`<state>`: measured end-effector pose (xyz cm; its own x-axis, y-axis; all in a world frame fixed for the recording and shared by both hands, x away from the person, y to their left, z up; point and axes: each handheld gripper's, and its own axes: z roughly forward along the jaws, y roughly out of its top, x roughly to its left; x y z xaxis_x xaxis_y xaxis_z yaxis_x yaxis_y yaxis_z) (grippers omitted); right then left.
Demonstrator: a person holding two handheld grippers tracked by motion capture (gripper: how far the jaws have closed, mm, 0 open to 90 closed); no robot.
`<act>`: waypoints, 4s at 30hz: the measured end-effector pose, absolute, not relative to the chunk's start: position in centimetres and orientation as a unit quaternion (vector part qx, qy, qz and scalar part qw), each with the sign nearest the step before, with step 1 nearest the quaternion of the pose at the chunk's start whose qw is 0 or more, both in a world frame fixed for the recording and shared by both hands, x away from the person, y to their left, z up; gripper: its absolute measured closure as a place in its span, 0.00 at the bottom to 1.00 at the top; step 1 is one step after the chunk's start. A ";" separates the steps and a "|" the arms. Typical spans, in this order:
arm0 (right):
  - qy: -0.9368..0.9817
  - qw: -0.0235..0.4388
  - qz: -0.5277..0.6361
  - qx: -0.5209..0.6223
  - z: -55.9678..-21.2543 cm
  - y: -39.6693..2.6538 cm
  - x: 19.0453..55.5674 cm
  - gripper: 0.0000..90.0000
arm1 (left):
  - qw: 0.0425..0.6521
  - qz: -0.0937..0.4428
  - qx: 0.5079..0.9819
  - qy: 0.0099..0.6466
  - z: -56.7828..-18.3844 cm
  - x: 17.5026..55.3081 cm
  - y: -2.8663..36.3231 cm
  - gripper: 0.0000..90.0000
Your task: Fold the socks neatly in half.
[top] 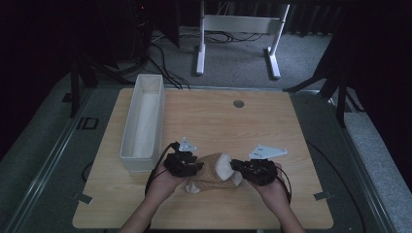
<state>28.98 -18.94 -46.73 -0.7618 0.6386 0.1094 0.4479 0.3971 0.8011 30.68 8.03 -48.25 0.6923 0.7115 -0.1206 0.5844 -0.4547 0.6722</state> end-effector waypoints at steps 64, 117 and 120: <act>0.846 0.088 0.400 0.342 -51.9 -18.5 29.0 1.00 | 0.352 0.058 0.861 0.363 -52.0 29.9 8.4 1.00; 0.838 0.052 0.420 0.344 -51.8 -17.5 29.8 0.93 | 0.391 0.061 0.857 0.329 -51.9 29.4 7.3 0.97; 0.840 0.051 0.412 0.350 -52.5 -17.5 30.3 0.94 | 0.387 0.063 0.861 0.324 -51.8 29.2 7.3 0.97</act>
